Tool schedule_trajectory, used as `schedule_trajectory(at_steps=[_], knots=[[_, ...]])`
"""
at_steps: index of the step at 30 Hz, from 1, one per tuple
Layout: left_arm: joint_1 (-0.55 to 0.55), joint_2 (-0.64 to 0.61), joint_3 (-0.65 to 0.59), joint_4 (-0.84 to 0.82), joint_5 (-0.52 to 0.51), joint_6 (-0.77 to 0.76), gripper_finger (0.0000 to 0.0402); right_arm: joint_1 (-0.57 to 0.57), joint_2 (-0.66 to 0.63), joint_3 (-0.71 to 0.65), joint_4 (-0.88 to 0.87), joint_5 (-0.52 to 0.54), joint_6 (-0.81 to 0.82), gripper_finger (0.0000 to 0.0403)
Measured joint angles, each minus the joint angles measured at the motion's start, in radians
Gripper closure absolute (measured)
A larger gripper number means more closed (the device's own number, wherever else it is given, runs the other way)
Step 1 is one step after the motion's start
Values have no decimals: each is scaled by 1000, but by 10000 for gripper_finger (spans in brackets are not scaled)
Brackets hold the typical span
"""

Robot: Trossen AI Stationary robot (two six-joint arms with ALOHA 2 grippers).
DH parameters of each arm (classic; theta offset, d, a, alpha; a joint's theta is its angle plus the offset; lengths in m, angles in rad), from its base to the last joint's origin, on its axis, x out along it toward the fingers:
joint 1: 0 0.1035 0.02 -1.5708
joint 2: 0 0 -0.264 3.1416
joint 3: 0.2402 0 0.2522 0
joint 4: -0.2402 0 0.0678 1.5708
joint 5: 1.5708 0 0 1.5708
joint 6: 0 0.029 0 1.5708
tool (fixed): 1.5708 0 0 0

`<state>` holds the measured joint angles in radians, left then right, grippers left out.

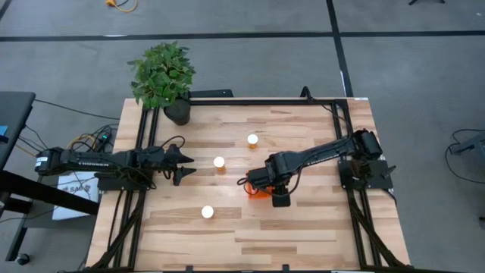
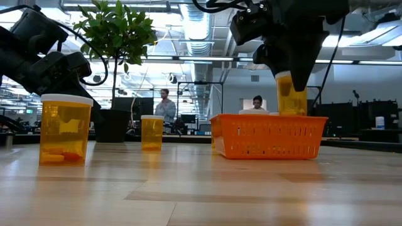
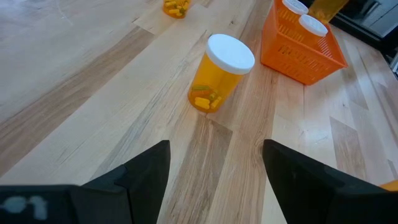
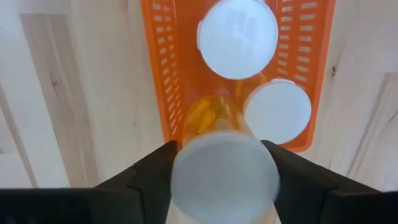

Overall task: Pick and place pill bottles into a basket
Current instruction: Put the orange pill bottle into the orange bin

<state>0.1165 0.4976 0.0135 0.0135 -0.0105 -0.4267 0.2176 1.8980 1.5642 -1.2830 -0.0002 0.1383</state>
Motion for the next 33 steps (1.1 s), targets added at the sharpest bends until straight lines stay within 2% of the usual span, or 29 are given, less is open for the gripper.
schedule_trajectory(at_steps=[3, 10, 17, 27, 33], knots=[[0, 0, 0, 0, 0, 0, 156, 4, 0, 0, 8, 0, 0, 181], [0, 0, 0, 0, 0, 0, 156, 4, 0, 0, 8, 0, -6, 210], [0, 0, 0, 0, 0, 0, 156, 4, 0, 0, 12, 0, -7, 175], [0, 0, 0, 0, 0, 0, 156, 4, 0, 0, 14, 0, -16, 197], [0, 0, 0, 0, 0, 0, 156, 4, 0, 0, 16, -2, -16, 178]])
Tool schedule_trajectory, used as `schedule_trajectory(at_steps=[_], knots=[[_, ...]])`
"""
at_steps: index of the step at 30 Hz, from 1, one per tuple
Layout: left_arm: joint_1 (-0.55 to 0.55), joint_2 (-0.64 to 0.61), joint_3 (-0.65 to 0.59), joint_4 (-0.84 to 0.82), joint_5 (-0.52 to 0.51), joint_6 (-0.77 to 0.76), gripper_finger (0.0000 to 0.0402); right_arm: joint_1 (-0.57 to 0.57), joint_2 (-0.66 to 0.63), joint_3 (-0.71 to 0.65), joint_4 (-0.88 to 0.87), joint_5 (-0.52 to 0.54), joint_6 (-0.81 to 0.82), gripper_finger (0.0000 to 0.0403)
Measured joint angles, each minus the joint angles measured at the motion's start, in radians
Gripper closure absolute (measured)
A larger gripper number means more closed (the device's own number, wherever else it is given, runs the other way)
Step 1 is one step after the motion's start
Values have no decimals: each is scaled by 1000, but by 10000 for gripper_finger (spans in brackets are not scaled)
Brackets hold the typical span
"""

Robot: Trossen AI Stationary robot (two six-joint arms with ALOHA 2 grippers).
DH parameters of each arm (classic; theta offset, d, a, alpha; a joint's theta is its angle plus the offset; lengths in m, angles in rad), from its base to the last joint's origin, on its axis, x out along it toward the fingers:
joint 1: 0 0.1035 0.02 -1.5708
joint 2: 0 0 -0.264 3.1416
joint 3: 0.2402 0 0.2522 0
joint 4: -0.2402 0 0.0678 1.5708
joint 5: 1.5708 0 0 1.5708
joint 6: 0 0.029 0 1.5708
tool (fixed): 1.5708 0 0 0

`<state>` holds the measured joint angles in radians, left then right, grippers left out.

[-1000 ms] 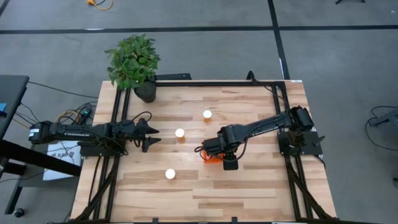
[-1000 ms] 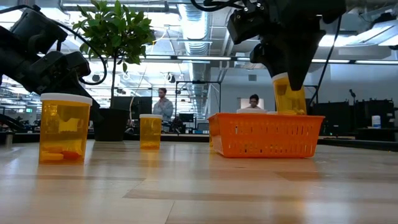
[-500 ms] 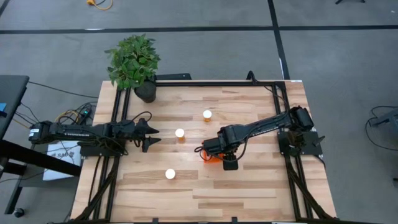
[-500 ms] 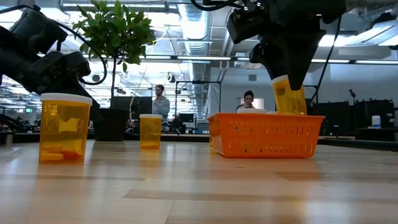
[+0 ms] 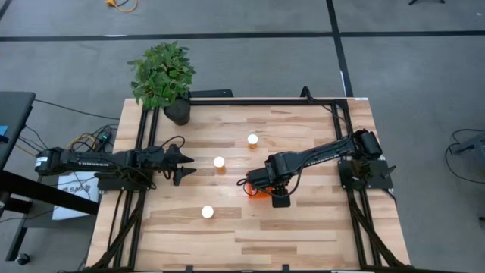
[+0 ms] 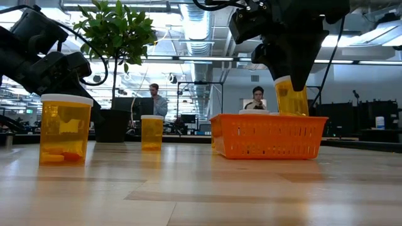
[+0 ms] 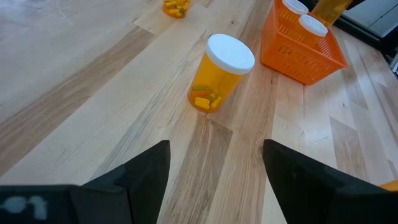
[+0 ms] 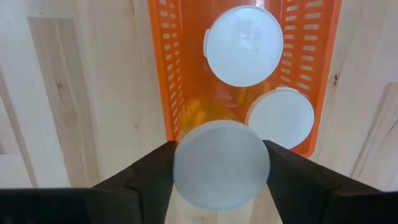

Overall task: Pick and place pill bottles into a basket
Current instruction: Put the orange pill bottle into the orange bin

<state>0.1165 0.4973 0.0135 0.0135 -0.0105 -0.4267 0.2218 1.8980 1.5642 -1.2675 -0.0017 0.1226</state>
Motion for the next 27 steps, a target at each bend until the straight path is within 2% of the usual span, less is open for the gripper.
schedule_trajectory(at_steps=[6, 27], knots=[[0, 0, 0, 0, 0, 0, 156, 0, 0, 0, 0, 0, 0, 171], [0, 0, 0, 0, 0, 0, 156, 2, 0, 0, -19, -17, 1, 198]])
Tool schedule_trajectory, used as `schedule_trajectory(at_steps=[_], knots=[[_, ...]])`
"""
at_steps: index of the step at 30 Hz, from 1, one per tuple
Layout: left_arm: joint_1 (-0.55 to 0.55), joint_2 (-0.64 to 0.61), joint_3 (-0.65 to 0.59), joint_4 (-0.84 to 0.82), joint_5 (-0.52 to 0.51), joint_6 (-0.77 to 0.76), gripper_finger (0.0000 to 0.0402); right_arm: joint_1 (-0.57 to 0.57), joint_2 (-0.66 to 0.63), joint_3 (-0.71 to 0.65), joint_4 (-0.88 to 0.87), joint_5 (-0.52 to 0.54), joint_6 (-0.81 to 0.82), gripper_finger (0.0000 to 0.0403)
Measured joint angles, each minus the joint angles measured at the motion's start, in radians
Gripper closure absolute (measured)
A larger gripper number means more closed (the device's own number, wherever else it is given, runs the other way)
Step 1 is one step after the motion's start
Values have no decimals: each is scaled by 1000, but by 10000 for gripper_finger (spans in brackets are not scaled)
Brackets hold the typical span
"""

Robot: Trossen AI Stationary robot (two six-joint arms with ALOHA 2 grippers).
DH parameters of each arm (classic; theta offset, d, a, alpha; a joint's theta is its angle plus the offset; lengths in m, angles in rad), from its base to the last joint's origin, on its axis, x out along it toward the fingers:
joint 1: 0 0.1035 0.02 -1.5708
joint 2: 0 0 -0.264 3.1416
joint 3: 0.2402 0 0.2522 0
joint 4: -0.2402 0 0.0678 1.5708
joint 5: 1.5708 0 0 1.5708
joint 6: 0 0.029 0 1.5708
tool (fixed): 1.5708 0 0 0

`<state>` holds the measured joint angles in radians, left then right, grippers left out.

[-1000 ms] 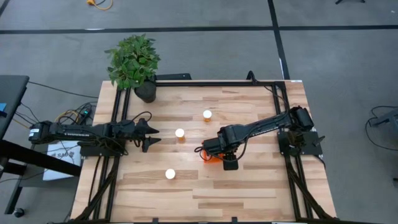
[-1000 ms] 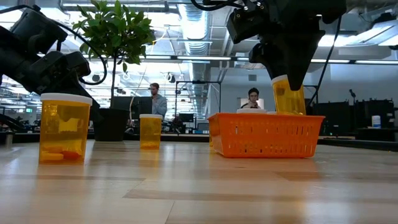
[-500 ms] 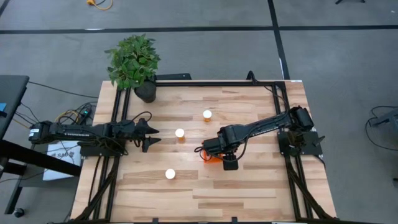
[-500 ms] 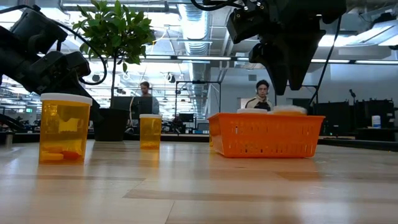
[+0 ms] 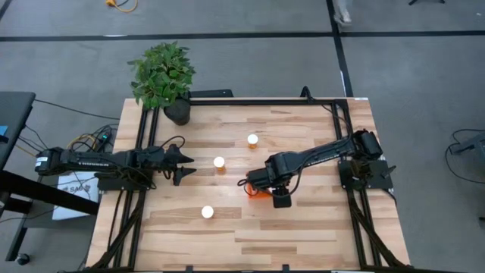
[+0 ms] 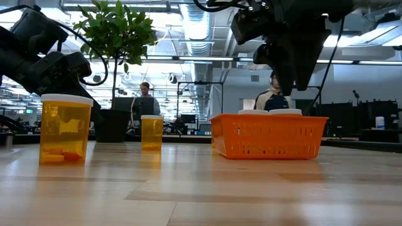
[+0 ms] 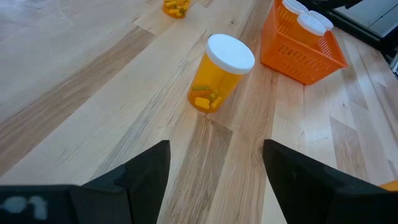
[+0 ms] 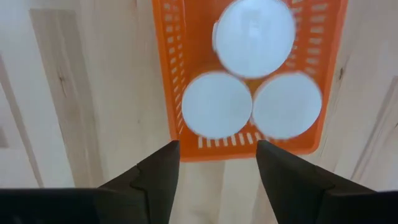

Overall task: Pick and place pill bottles into a basket
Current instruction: Put the orange pill bottle into the orange bin

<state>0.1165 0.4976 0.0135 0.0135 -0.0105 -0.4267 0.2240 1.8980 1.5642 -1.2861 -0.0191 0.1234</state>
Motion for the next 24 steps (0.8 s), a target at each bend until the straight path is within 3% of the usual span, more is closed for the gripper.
schedule_trajectory(at_steps=[9, 15, 24], knots=[[0, 0, 0, 0, 0, 0, 156, 20, -68, -6, -43, 71, -26, 212], [0, 0, 0, 2, 1, 0, 156, 10, -217, -80, 60, 200, -11, 215], [0, 0, 0, 0, 2, 0, 156, -10, -490, -305, 82, 433, 155, 216]])
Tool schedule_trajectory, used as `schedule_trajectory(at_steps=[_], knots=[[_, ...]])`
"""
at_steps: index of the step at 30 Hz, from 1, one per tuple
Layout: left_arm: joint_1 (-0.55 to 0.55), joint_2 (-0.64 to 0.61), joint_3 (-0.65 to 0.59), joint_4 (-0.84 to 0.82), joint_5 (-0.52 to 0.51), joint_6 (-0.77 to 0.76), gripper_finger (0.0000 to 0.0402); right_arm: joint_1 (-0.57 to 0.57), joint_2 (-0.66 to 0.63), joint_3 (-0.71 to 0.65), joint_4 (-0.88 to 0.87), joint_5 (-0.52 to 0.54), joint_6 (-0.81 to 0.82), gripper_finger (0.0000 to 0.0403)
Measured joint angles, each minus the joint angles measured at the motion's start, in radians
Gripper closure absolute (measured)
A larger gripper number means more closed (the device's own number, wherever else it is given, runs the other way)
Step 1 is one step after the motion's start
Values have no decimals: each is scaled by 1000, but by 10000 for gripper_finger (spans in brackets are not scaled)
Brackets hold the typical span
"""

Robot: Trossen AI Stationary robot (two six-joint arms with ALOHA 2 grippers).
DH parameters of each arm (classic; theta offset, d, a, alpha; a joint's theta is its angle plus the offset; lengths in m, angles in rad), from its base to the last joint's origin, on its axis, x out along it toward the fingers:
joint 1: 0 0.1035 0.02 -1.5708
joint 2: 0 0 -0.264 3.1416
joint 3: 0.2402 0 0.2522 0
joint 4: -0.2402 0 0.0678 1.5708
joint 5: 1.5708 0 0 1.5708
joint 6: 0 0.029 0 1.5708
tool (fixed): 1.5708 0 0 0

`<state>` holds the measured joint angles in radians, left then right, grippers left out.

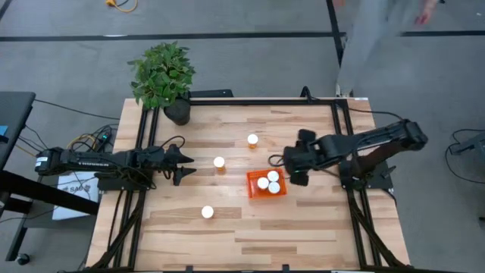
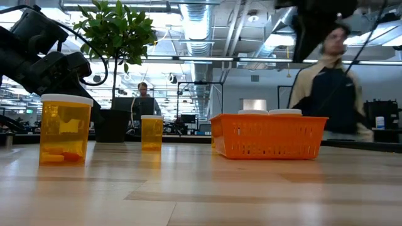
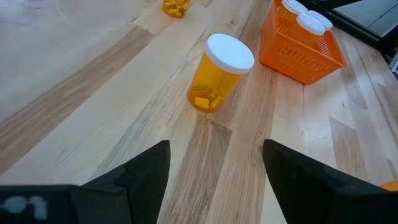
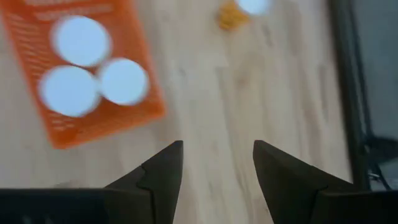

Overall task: Pick and place pill bottles into a basket
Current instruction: Put the orange pill bottle into the orange bin

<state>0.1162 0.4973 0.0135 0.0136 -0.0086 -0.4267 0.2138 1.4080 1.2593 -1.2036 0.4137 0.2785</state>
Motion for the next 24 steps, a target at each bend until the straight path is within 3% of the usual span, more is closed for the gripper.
schedule_trajectory(at_steps=[8, 13, 17, 24], knots=[[0, 0, 0, 0, 0, 0, 156, 35, -237, -291, 141, 147, 251, 214], [2, 0, 0, 2, -20, 0, 156, 47, -306, -455, 213, 274, 445, 216], [2, 0, 0, 3, -22, 0, 156, 52, -327, -492, 208, 293, 558, 214], [2, 0, 0, 4, -25, -97, 156, 46, -327, -494, 187, 295, 560, 211]])
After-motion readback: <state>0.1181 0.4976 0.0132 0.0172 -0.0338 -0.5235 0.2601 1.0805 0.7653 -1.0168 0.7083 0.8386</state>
